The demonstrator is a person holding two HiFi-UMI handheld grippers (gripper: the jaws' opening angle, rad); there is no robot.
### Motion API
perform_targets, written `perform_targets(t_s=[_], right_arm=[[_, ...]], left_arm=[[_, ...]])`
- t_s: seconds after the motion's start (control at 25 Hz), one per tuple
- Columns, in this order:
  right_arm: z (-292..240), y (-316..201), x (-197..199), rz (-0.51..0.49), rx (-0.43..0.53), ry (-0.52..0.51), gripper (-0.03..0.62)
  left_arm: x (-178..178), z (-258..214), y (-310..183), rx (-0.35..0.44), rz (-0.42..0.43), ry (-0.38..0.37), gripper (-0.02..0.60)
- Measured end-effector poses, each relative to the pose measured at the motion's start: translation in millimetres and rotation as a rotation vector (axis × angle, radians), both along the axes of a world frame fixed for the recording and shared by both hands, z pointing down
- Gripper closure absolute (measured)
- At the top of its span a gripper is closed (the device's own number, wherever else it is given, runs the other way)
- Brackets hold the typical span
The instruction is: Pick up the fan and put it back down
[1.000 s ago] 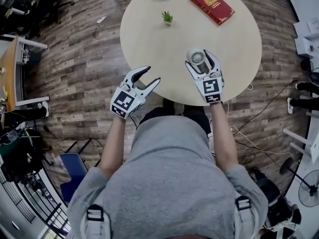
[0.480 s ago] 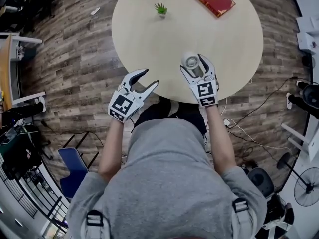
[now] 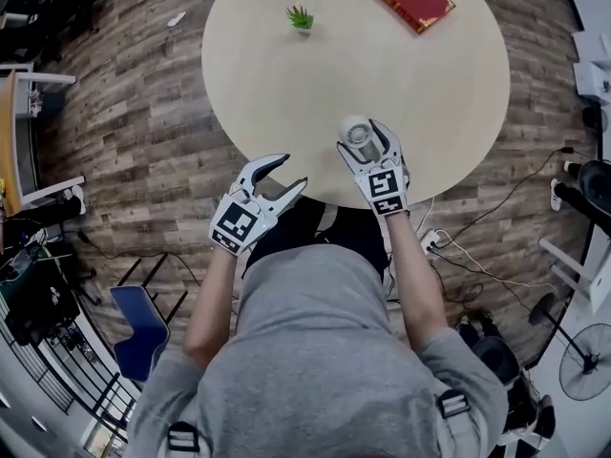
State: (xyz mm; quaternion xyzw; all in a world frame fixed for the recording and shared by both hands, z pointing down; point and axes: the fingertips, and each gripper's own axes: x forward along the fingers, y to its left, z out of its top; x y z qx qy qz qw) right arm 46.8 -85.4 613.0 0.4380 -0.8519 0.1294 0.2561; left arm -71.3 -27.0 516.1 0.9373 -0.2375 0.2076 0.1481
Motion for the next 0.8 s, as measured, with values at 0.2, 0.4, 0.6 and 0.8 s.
perform_targets(t_s=[0.2, 0.4, 0.6, 0.8], right_arm=[[33, 2, -4, -0.012, -0.055, -0.006, 0.231], [63, 5, -4, -0.021, -0.097, 0.002, 0.232], [80, -1, -7, -0.022, -0.113, 0.006, 0.231], [94, -2, -11, -0.031, -0.132, 0.004, 0.231]], left_arm=[[1, 9, 0, -0.020, 0.006, -0.011, 0.351], [-4, 14, 0, -0.028, -0.012, -0.020, 0.351], [-12, 23, 0, -0.039, -0.025, -0.040, 0.351], [-16, 31, 4, -0.049, -0.040, -0.046, 0.351]])
